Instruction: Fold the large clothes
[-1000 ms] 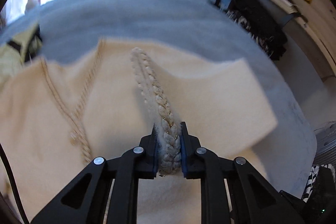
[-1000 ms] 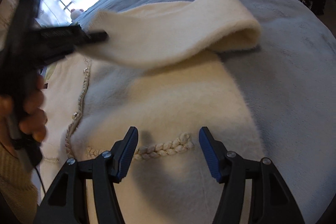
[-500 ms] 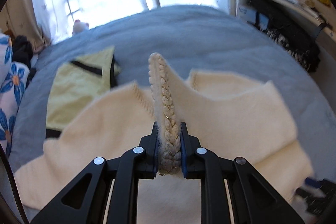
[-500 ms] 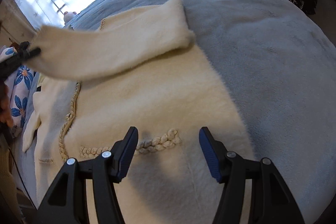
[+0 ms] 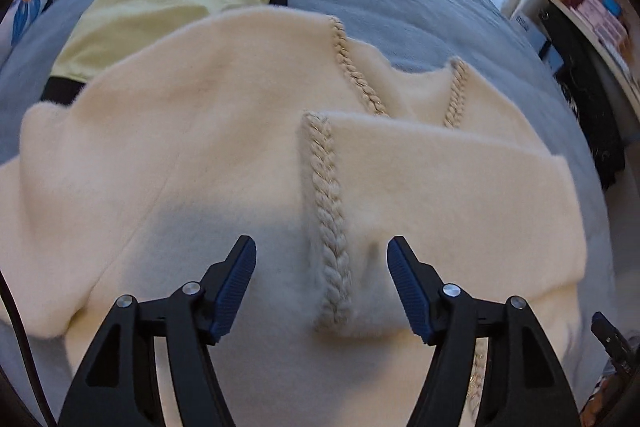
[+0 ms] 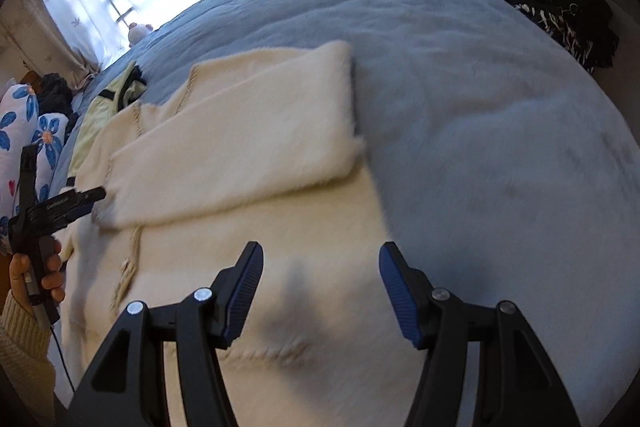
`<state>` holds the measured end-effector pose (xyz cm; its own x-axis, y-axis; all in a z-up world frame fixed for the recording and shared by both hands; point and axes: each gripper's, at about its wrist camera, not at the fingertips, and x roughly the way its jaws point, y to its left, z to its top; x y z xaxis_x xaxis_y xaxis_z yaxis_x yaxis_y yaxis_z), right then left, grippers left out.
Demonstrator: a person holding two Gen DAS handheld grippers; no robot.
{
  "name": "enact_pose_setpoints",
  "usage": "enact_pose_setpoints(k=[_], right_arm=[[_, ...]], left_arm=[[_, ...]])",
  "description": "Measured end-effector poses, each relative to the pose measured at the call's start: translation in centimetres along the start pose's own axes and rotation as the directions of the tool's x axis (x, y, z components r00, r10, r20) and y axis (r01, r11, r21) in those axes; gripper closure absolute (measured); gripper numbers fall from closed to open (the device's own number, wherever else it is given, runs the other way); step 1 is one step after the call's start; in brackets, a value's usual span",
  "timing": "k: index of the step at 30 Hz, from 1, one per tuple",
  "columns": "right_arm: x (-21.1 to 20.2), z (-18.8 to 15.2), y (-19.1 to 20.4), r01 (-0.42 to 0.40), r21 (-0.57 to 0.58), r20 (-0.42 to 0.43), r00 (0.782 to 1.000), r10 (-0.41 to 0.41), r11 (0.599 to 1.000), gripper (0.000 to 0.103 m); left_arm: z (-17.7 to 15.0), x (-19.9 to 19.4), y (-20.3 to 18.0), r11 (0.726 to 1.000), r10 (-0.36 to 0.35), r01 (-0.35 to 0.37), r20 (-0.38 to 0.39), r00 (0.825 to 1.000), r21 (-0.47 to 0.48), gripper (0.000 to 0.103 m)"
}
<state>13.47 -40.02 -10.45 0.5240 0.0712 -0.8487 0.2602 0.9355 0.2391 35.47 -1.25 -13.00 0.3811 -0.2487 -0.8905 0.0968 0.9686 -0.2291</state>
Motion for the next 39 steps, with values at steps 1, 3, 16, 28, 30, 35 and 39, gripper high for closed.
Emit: enact_pose_setpoints(k=[1,3,16,28,30,35,39], right_arm=[[0.6,0.8,-0.8,0.015,0.011,0.001,1.000,-0.015,1.000,0.043],[1.7,2.3,-2.3,0.001,0.034,0.003,1.000,-0.001,0.999,0.043],[7.9,6.6,-2.0,-0.094,-0.046,-0.035,0.995,0.092,0.995,0.077],[7.3,8.5,-1.5,-0.108,-0.026,-0.060,0.993,0.106,0.994,0.058],[8.1,9.6,-1.4,-0.101,-0.010,-0.058,0.993,0.100,0.995,0.057],[11.4,13.0,-2.1,-0.122,0.104,-0.081,0.988,0.130,0.987,0.057],[14.0,15.1,-2.6,-0.139,0.177,-0.094,0.983,0.157,0.974,0.059]], left_arm=[[0.4,0.6,-0.1,1.000,-0.008,0.008,-0.007,1.000,-0.010,0.036],[0.7,1.9,0.7,1.000,-0.022,0.022,-0.017,1.000,-0.011,0.037],[2.2,1.7,-1.7,0.997,0.017,-0.024,0.095,0.995,0.078,0.091],[1.8,3.1,-0.2,0.999,-0.040,0.039,0.059,0.997,0.027,0.068],[2.2,3.2,0.4,0.998,-0.067,0.068,0.054,0.996,-0.013,0.067],[3.4,4.2,-0.4,0.999,-0.042,0.042,0.053,0.998,-0.012,0.067],[3.7,4.7,-1.1,1.000,-0.027,0.027,0.063,0.998,0.004,0.067]])
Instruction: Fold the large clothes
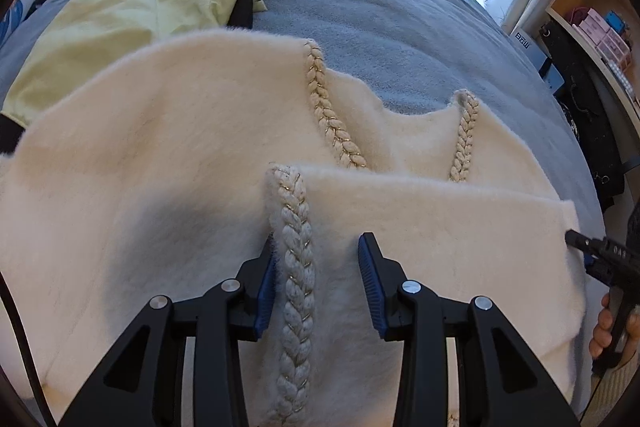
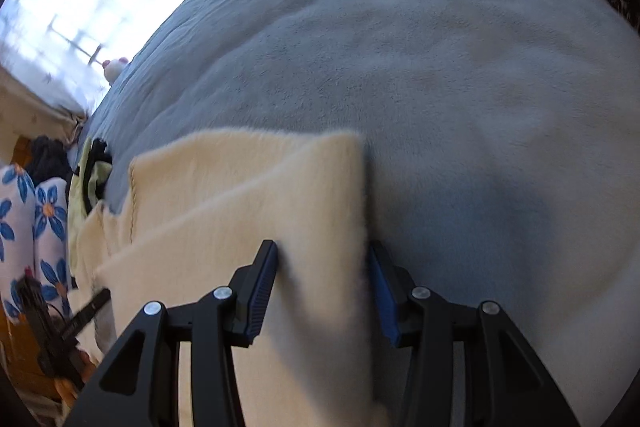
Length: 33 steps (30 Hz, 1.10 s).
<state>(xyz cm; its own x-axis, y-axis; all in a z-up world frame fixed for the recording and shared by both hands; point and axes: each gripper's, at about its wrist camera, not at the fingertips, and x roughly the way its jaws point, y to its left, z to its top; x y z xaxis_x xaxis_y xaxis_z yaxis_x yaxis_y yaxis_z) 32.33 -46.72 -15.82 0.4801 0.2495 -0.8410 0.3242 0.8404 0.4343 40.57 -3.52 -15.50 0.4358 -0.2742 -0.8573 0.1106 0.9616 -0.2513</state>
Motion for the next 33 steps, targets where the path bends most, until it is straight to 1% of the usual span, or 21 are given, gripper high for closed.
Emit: enact_pose_setpoints(k=[1,2,3,5,8,9,10,12,13,14,16,18,21,23,24,26,28,29,30,31,33], right_arm=[[0.0,0.3,0.2,0.006,-0.010,0.026,1.000,-0.006,1.000,0.079],[-0.4,0.3,0.7,0.036,-0.043,0.053,0.998,-0.034,0.998,0.082],[-0.6,0.3,1.2,0.068,-0.074,0.081,0.995,-0.062,0.995,0.083],[0.3,-0.2,1.4,0.131,-0.101,0.090,0.988,-0.122,0.986,0.082],[0.1,-0.2,0.8,0.134,-0.074,0.095,0.987,-0.127,0.988,0.075],[-0.4,-0.3,0.8,0.141,-0.056,0.097,0.986,-0.135,0.988,0.068],[-1.0,-0.5,0.9,0.159,-0.048,0.106,0.982,-0.154,0.986,0.066],[-2.6,-1.3,1.6,0.216,-0.075,0.154,0.967,-0.203,0.974,0.066],[-3.7,-1.9,2.1,0.258,-0.096,0.194,0.952,-0.236,0.961,0.066],[-4.5,-2.6,2.6,0.291,-0.114,0.232,0.938,-0.259,0.950,0.066],[-5.8,-4.1,3.7,0.318,-0.155,0.282,0.922,-0.267,0.935,0.066],[-6.1,-5.6,5.2,0.266,-0.204,0.273,0.940,-0.206,0.942,0.066],[-4.8,-8.3,8.1,0.178,-0.274,0.189,0.973,-0.129,0.945,0.066],[-3.6,-9.8,9.9,0.149,-0.328,0.145,0.984,-0.106,0.933,0.066],[-2.9,-10.6,10.6,0.154,-0.361,0.133,0.985,-0.112,0.920,0.066],[-1.9,-11.6,11.2,0.212,-0.404,0.139,0.976,-0.169,0.890,0.066],[-1.2,-11.5,10.2,0.317,-0.414,0.172,0.948,-0.268,0.854,0.066],[-1.3,-11.5,9.5,0.353,-0.404,0.192,0.935,-0.299,0.844,0.066],[-1.7,-11.0,8.3,0.383,-0.383,0.214,0.922,-0.323,0.841,0.066],[-2.1,-10.6,7.3,0.397,-0.359,0.220,0.916,-0.337,0.845,0.070],[-3.0,-9.7,5.5,0.325,-0.318,0.179,0.943,-0.280,0.891,0.072]], left_arm=[[-0.1,-0.1,-0.2,1.000,0.008,-0.008,0.010,1.000,0.008,0.070],[-0.4,-0.8,0.1,1.000,0.018,-0.018,0.026,0.999,0.016,0.077],[-0.5,-0.9,0.1,0.999,0.045,-0.047,0.044,0.998,0.027,0.077],[-0.9,-0.4,0.3,0.997,0.065,-0.067,0.054,0.996,0.034,0.075],[-1.4,-0.5,0.9,0.999,0.041,-0.043,0.075,0.996,0.021,0.074],[-1.4,-0.6,0.9,0.999,0.045,-0.047,0.069,0.997,0.023,0.074],[-1.6,-1.1,0.8,0.998,0.054,-0.056,0.060,0.997,0.031,0.074],[-2.1,-2.6,0.8,0.994,0.088,-0.092,0.074,0.993,0.052,0.074],[-2.4,-3.8,0.7,0.989,0.126,-0.133,0.107,0.986,0.062,0.073],[-2.7,-4.7,0.6,0.987,0.138,-0.148,0.132,0.982,0.068,0.072],[-3.3,-6.5,0.3,0.988,0.122,-0.136,0.170,0.978,0.074,0.072],[-3.6,-7.0,-0.2,0.993,0.081,-0.093,0.162,0.983,0.072,0.072],[-4.6,-6.5,-1.6,0.997,0.018,-0.026,0.120,0.993,0.067,0.074],[-5.4,-5.8,-2.5,0.997,0.005,-0.012,0.088,0.996,0.083,0.074],[-5.9,-5.2,-3.0,0.995,0.017,-0.024,0.072,0.997,0.093,0.074],[-6.6,-3.6,-3.5,0.990,0.082,-0.085,0.031,0.996,0.115,0.075],[-6.9,-3.5,-2.7,0.991,0.061,-0.066,0.046,0.997,0.117,0.076],[-6.9,-3.7,-2.2,0.993,0.044,-0.048,0.045,0.998,0.104,0.081],[-6.8,-3.7,-1.9,0.995,0.041,-0.044,0.039,0.998,0.094,0.085],[-6.6,-3.8,-1.5,0.995,0.037,-0.040,0.032,0.999,0.086,0.089],[-6.5,-4.0,-1.2,0.996,0.019,-0.021,0.024,1.000,0.082,0.089]])
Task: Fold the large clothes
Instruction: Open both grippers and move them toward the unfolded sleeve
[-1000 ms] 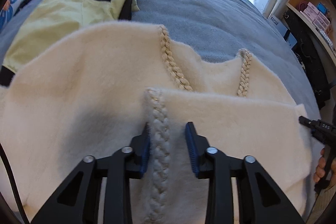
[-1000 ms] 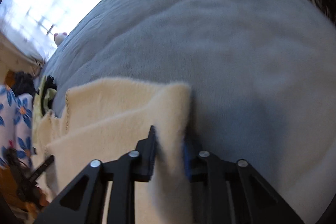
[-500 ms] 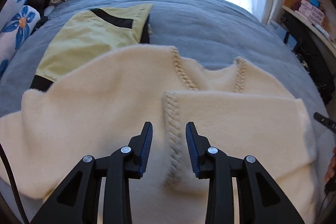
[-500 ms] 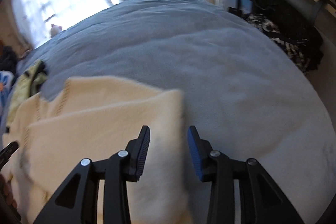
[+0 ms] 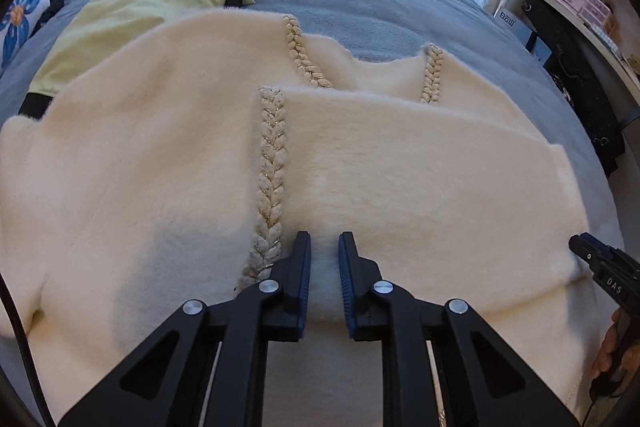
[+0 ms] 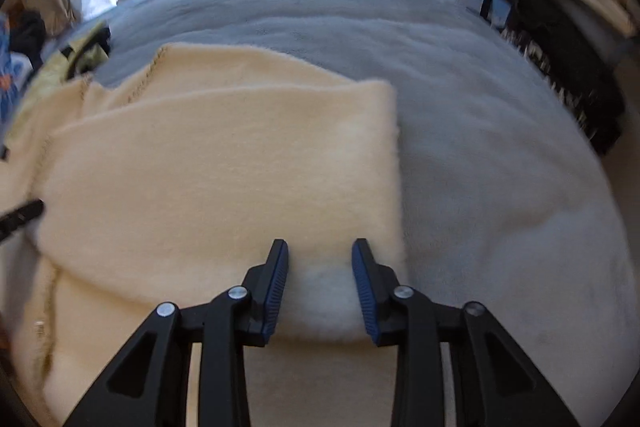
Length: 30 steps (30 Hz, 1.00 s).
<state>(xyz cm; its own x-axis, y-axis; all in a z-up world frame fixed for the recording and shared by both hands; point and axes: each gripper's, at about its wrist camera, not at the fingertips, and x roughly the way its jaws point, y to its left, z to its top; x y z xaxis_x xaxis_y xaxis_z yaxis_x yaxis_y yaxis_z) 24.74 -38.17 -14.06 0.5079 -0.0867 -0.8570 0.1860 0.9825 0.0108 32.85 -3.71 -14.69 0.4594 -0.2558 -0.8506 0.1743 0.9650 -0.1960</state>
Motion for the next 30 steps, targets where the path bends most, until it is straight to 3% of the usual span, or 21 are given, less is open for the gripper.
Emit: enact_pose_setpoints(k=[2,7,12,15,20,30], right_arm=[[-0.5,0.1,-0.4,-0.007,0.015,-0.005,1.000,0.007,1.000,0.072],[-1.5,-0.7,1.8,0.080,-0.045,-0.016,0.997,-0.081,0.996,0.069],[-4.1,-2.4,2.3,-0.001,0.038,-0.041,0.999,0.002,0.999,0.069],[-5.6,-3.2,2.9,-0.028,0.080,-0.038,0.999,0.031,0.996,0.069],[-7.9,-4.8,3.9,-0.057,0.108,-0.036,0.998,0.061,0.993,0.069],[-11.3,-9.3,6.3,-0.100,0.137,-0.056,0.992,0.109,0.985,0.068]], left_arm=[[-0.1,-0.2,-0.2,1.000,0.003,-0.003,0.001,1.000,0.005,0.089],[-0.3,-0.6,-0.5,0.999,0.037,-0.037,0.006,0.999,-0.005,0.088],[-0.9,-2.8,-1.2,0.995,0.100,-0.101,0.033,0.994,0.022,0.082],[-1.5,-4.5,-1.3,0.995,0.100,-0.101,0.051,0.994,0.016,0.077],[-3.0,-7.9,-1.8,0.993,0.119,-0.119,0.085,0.989,-0.003,0.061],[-8.0,-13.7,-3.5,0.985,0.163,-0.167,0.103,0.981,0.030,0.060]])
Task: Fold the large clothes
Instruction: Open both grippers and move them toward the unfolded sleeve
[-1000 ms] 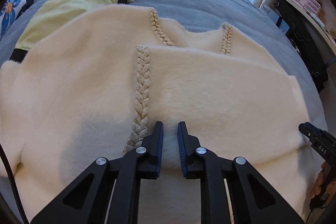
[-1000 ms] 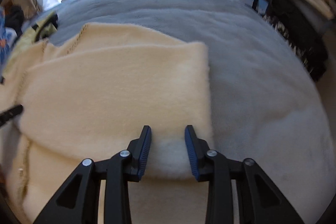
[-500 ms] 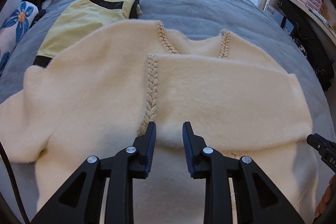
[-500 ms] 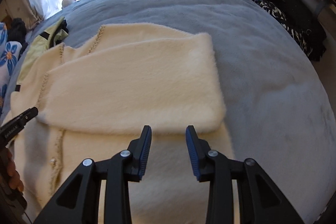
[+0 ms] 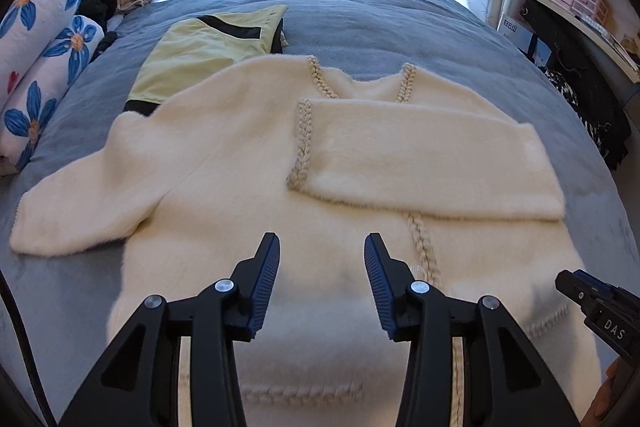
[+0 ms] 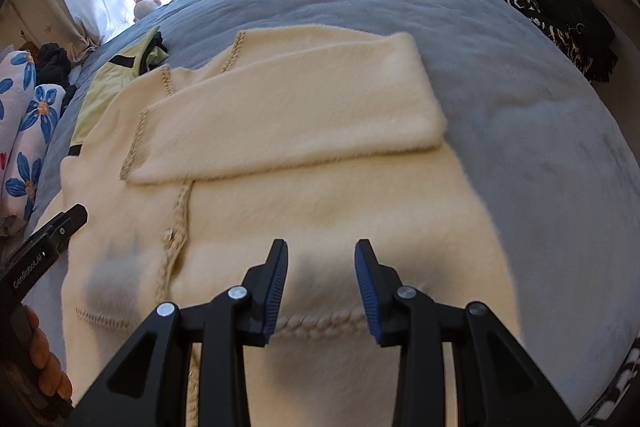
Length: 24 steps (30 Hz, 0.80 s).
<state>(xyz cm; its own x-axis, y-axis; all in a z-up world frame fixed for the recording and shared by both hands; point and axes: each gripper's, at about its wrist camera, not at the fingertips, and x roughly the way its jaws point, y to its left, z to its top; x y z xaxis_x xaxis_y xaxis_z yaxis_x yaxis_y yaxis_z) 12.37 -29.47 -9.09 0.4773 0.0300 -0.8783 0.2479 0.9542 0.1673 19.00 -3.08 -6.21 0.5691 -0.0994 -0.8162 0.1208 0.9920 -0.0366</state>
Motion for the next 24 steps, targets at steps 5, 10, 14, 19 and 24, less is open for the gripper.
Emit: enact_pose_setpoints(k=[5,10,14,19,24], right_arm=[[-0.4,-2.8,0.9,-0.033,0.018,-0.038,0.999,0.034,0.999,0.068],[-0.9,-5.0,2.8,-0.038,-0.029,-0.063,0.997,0.036,0.999,0.068],[-1.4,-6.4,4.4,-0.048,-0.056,-0.072,0.996,0.044,0.997,0.068],[-1.9,-7.9,6.7,-0.048,-0.098,-0.087,0.995,0.040,0.994,0.068],[-2.2,-8.9,9.4,-0.061,-0.147,-0.096,0.994,0.047,0.987,0.068]], left_arm=[[-3.1,-2.8,0.3,1.000,0.005,-0.005,0.002,1.000,0.008,0.057],[-5.8,-5.0,2.1,1.000,0.030,-0.030,-0.004,1.000,0.003,0.056],[-7.6,-6.5,4.2,0.999,0.032,-0.033,-0.021,0.999,-0.030,0.055],[-9.2,-7.8,6.6,0.998,0.034,-0.035,-0.023,0.999,-0.050,0.055],[-10.2,-8.8,9.3,0.996,0.033,-0.035,-0.028,0.999,-0.088,0.055]])
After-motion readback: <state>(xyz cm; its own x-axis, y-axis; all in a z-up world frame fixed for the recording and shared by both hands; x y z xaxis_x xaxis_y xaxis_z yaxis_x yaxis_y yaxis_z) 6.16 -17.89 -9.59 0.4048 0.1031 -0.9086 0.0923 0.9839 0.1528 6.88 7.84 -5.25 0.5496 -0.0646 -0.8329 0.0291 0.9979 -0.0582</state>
